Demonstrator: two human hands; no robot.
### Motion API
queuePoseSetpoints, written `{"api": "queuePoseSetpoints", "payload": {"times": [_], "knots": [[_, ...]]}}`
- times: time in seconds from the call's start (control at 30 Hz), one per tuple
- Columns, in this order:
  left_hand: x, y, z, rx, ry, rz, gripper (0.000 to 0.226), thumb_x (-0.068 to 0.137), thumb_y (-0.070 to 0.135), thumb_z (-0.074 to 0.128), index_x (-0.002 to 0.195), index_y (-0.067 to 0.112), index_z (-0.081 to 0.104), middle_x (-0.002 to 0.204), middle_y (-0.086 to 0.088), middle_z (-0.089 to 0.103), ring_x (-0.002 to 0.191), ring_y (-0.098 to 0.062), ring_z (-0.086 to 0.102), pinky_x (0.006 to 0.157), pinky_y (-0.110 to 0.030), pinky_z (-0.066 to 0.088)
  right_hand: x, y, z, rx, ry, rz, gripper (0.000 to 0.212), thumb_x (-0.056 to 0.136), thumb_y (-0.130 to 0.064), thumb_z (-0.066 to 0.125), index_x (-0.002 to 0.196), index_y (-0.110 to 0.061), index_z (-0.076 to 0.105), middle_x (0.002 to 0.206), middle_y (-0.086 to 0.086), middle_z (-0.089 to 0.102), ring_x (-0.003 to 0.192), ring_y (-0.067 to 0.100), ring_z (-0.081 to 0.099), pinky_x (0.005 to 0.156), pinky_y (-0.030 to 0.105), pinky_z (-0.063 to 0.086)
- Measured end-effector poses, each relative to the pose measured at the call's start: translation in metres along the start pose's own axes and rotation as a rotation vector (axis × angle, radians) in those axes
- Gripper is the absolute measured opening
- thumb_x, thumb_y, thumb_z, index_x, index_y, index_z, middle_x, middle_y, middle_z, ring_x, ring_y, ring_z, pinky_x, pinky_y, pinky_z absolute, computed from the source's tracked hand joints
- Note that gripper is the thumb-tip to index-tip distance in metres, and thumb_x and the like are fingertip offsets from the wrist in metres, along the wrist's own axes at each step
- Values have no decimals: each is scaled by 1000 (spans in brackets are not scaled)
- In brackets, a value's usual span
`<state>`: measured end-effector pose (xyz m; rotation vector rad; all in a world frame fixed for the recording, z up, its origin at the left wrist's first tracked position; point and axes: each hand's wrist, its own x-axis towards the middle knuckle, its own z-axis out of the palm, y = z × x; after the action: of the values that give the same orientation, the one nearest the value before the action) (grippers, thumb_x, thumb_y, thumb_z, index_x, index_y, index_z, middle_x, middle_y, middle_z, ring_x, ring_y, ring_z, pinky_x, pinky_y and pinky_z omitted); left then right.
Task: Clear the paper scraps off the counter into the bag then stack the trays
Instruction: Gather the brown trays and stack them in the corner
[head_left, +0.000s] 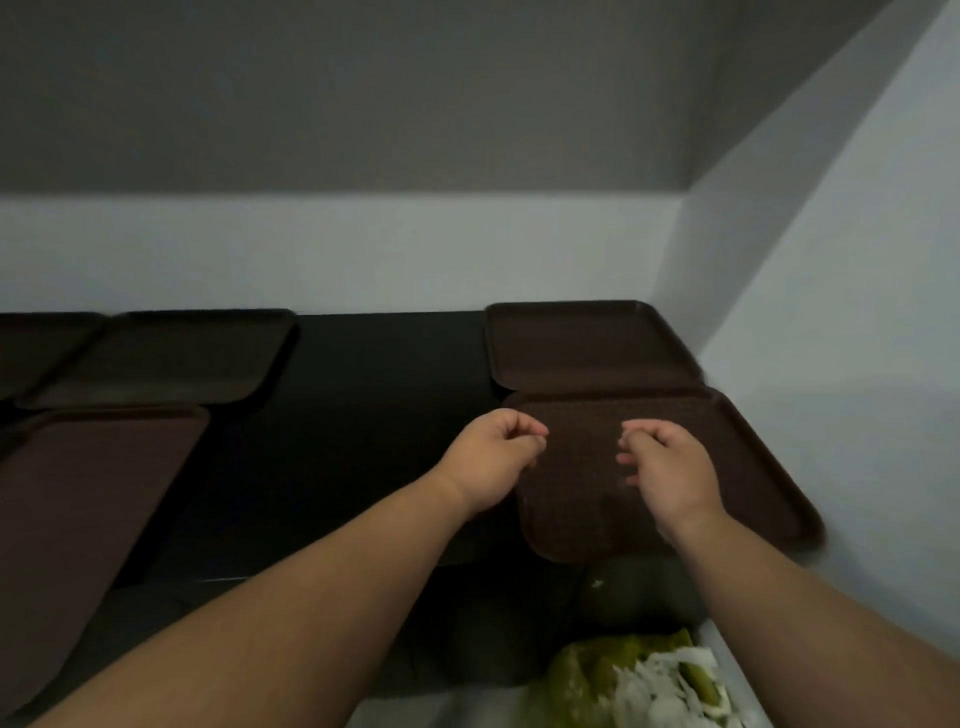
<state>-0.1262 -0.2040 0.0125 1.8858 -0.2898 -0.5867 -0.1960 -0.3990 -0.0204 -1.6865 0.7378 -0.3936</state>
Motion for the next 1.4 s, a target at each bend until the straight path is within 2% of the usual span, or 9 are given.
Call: {"api": "queuePoseSetpoints", "payload": {"times": [0.23, 0.4, 0.53, 0.6, 0.7, 0.87, 0.97, 1.07, 1.4], "knots": [[-14, -73, -155, -56, 327, -106, 13, 95, 24, 62, 105, 32, 66, 102, 3, 68, 91, -14, 67, 69, -27, 52, -18, -38, 141, -58, -288, -26, 16, 96, -21, 58, 107, -30, 67, 102, -4, 68, 96, 14, 66, 79, 34, 57], [-1, -144, -253, -17, 423, -221, 23, 95, 24, 62, 118, 27, 61, 101, 2, 66, 82, -15, 67, 65, -27, 50, -34, -40, 240, -148, -412, 35, 16, 96, -21, 59, 109, -29, 65, 101, -4, 66, 92, 12, 64, 75, 29, 54], [44, -182, -327, 185, 453, -249, 37, 95, 26, 61, 131, 20, 55, 113, 1, 62, 98, -18, 64, 84, -34, 54, -39, -27, 304, -207, -416, 70, 17, 96, -20, 60, 111, -29, 64, 97, -8, 65, 85, 8, 63, 69, 23, 52], [71, -196, -357, 343, 473, -266, 47, 94, 32, 60, 139, 20, 52, 129, -4, 59, 115, -23, 59, 100, -39, 50, -40, -16, 326, -240, -400, 117, 18, 95, -21, 61, 111, -29, 65, 97, -9, 65, 87, 7, 62, 76, 25, 53], [111, -203, -381, 485, 481, -294, 52, 95, 37, 57, 143, 19, 49, 140, -9, 52, 126, -30, 52, 105, -42, 46, -34, -5, 346, -280, -398, 178, 18, 95, -22, 62, 111, -29, 65, 98, -7, 66, 90, 7, 63, 85, 31, 55], [167, -205, -387, 714, 332, -333, 47, 103, 40, 44, 143, 16, 46, 142, -10, 51, 131, -31, 45, 109, -46, 39, 2, -11, 369, -300, -404, 167, 16, 94, -24, 63, 109, -31, 66, 97, -8, 68, 89, 6, 65, 83, 29, 56], [185, -214, -376, 791, 371, -313, 44, 104, 35, 41, 144, 19, 46, 145, -8, 51, 134, -29, 45, 111, -44, 36, 31, -17, 386, -295, -445, 135, 21, 94, -24, 64, 113, -32, 66, 99, -10, 68, 93, 6, 65, 92, 33, 56], [192, -214, -360, 754, 407, -274, 46, 103, 34, 44, 149, 25, 42, 150, -3, 47, 135, -26, 44, 107, -41, 41, 55, -22, 399, -273, -478, 127, 23, 93, -24, 64, 115, -31, 63, 102, -10, 67, 96, 7, 64, 96, 34, 54], [228, -182, -235, 697, 65, -30, 52, 102, 27, 47, 153, 25, 36, 160, -4, 34, 150, -27, 23, 121, -43, 24, 92, -11, 389, -272, -388, 92, 39, 94, -26, 62, 132, -30, 57, 123, -10, 62, 112, 8, 60, 102, 37, 51]]}}
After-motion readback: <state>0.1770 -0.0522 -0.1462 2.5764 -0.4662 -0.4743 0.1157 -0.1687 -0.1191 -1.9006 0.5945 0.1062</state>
